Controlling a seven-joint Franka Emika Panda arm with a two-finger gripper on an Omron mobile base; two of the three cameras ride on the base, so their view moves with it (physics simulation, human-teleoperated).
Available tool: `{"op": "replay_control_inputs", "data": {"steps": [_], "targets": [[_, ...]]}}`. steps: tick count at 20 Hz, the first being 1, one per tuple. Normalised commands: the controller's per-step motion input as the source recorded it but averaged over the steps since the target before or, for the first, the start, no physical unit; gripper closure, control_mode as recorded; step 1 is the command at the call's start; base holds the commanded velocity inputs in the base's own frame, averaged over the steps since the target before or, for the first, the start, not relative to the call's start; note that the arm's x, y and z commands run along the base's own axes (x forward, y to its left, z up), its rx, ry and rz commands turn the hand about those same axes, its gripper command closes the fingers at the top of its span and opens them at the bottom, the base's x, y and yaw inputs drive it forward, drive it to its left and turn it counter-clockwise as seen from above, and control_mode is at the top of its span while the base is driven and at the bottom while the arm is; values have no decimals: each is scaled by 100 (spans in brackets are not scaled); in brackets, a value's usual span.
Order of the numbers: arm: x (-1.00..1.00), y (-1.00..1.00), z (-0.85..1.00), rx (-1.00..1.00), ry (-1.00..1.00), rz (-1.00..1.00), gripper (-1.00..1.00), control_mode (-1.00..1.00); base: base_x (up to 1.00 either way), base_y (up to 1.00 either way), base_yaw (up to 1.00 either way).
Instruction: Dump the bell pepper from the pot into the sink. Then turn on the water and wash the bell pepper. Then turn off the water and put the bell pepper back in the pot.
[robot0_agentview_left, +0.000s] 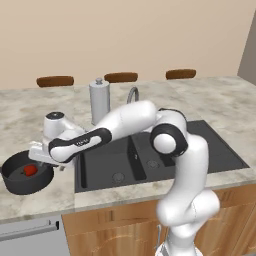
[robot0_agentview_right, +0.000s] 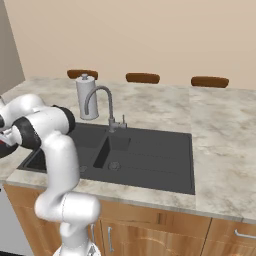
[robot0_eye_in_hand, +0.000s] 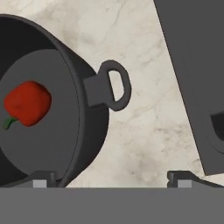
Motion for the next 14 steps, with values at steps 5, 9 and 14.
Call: {"op": "replay_control_inputs", "data": {"steps": [5,9,14], "targets": [[23,20,-6,-4,0,0,-100,-100,0,0,0],[16,13,-12,-3,1,0,-100,-100,0,0,0],[11,4,-20,0,4,0,-100,-100,0,0,0]]}}
